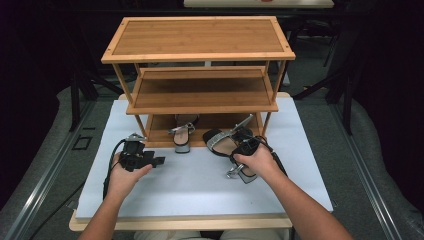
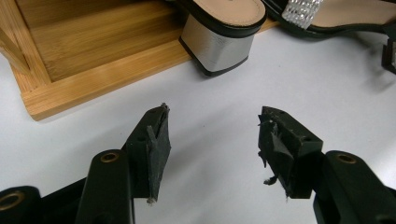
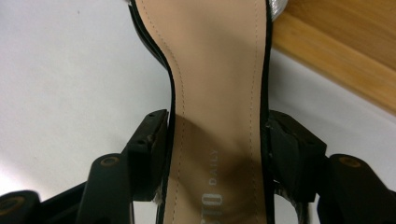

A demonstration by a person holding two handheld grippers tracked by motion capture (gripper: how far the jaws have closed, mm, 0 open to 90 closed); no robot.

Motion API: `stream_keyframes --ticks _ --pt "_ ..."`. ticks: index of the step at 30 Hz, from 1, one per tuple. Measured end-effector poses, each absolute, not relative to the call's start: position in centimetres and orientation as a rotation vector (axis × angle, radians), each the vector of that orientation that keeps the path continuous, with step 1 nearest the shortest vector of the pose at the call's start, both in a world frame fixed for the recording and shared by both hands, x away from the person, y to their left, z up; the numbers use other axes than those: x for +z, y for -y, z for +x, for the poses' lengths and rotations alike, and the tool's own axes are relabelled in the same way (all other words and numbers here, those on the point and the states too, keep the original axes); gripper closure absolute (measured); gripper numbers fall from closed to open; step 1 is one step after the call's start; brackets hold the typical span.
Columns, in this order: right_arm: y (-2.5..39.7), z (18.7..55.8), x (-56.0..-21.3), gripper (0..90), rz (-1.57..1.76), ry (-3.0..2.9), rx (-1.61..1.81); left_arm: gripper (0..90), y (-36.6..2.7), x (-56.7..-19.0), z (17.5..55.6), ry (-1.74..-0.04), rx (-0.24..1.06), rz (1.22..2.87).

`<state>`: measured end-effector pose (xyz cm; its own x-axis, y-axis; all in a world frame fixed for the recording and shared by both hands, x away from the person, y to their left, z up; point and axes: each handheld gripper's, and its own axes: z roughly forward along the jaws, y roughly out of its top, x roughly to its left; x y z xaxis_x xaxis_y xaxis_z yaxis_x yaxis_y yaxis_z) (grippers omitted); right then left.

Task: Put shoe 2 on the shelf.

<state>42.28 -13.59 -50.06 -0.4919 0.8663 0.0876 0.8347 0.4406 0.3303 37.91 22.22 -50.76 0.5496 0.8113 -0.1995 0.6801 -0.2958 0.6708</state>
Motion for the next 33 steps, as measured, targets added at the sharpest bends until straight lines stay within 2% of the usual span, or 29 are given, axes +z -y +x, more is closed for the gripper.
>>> stream_keyframes --ticks 5,11,16,22,30,33 --pt "13.8 41.9 -48.9 32.8 1.512 -2.576 0.592 43.2 -22.2 -50.8 37.9 -1.198 0.228 2.059" --pt "15.2 40.2 -46.1 33.1 1.392 -2.540 0.730 43.2 -22.2 -50.9 37.9 -1.204 0.229 2.057" --pt "18.0 37.9 -44.6 33.9 1.308 -2.514 0.769 43.2 -22.3 -50.9 37.9 -1.207 0.231 2.052" --pt "20.4 35.9 -46.4 32.5 1.279 -2.578 0.743 43.2 -22.4 -50.8 38.0 -1.211 0.237 2.037" --pt "20.5 34.6 -49.7 31.6 1.249 -2.651 0.719 43.2 -22.3 -50.9 38.0 -1.201 0.235 2.045" --pt "20.1 34.8 -50.6 37.7 1.256 -2.656 0.742 43.2 -22.2 -51.1 38.0 -1.202 0.232 2.050"
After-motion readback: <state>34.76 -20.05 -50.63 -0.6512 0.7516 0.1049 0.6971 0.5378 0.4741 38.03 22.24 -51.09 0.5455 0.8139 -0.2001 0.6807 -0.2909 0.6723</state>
